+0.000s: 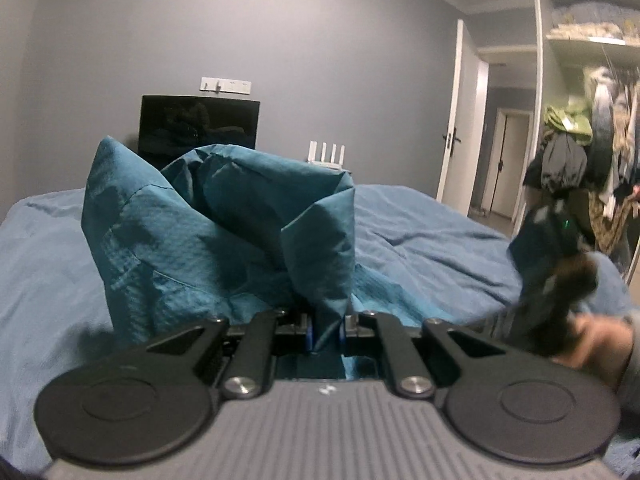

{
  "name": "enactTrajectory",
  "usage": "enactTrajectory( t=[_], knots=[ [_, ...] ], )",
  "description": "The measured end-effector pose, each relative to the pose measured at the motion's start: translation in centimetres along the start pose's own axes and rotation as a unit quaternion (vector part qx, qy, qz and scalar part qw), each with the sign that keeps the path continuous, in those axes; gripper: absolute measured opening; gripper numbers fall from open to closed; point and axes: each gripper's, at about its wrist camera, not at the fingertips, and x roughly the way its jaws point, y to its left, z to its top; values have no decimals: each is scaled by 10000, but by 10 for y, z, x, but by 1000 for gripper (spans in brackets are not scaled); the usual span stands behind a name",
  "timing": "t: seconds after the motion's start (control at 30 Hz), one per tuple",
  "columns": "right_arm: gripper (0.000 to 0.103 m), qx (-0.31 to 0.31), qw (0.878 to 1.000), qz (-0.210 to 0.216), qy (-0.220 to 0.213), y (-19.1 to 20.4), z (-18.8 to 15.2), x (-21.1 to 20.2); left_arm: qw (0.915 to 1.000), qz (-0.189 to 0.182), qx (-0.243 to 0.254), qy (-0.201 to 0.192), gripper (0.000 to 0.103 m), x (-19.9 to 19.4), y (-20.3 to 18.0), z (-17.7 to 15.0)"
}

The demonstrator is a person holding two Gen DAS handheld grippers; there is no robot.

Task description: Fold large clothes

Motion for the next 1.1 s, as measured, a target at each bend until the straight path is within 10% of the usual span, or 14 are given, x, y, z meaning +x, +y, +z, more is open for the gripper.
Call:
enactTrajectory(
  t=[0.4,0.83,0.9,0.97,1.1],
  knots=[
    [101,163,9936,740,-839,-5,55,-72,9980,-212,484,340,4,27,-29,-2],
    [100,-1192,9924,229,206,69,89,-20,9913,-454,1062,635,4,57,-56,-3],
    [77,-1438,9891,-59,311,74,91,-11,9915,-430,1038,654,4,57,-51,-2],
    [18,-1701,9841,-419,297,75,90,-2,9919,-332,1020,673,4,58,-53,-1],
    [5,-1942,9798,-467,108,66,85,-4,9942,-306,781,680,7,55,-46,0]
  ],
)
